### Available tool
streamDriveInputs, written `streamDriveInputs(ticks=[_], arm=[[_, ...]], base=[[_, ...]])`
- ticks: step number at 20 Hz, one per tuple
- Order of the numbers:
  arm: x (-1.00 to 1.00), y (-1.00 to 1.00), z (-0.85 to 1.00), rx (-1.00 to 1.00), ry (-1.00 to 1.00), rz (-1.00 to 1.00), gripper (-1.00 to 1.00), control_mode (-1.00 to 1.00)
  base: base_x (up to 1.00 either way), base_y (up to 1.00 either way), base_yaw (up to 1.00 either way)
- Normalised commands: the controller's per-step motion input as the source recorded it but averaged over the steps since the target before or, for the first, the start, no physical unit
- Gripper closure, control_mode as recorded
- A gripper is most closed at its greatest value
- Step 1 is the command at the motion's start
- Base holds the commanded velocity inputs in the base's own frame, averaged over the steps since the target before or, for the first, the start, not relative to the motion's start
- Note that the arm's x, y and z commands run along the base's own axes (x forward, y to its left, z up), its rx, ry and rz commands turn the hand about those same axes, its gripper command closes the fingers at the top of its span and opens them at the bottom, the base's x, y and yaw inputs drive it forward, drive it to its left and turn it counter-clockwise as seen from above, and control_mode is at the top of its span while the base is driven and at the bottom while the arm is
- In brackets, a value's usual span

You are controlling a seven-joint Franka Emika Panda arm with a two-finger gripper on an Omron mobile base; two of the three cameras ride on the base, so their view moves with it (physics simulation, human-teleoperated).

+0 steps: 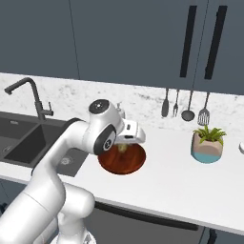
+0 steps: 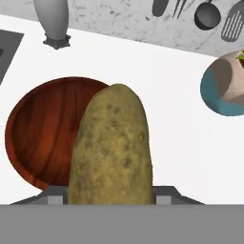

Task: Pick the potato from the sink and place it in the bowl. Then pick the bowl and place it in the microwave. Then close the microwave door and press the start button.

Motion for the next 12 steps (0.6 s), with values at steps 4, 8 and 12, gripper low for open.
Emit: streamDriveInputs(ticks=[4, 8, 12], arm=[[0.04, 0.39, -0.05, 0.03, 0.00, 0.03, 1.00, -1.00], [0.03, 0.16, -0.17, 0.04, 0.02, 0.04, 1.00, -1.00], [0.21, 0.15, -0.38, 0.00, 0.06, 0.01, 1.00, -1.00]], base=[[0.00, 0.00, 0.00], [0.00, 0.00, 0.00], [0.00, 0.00, 0.00]])
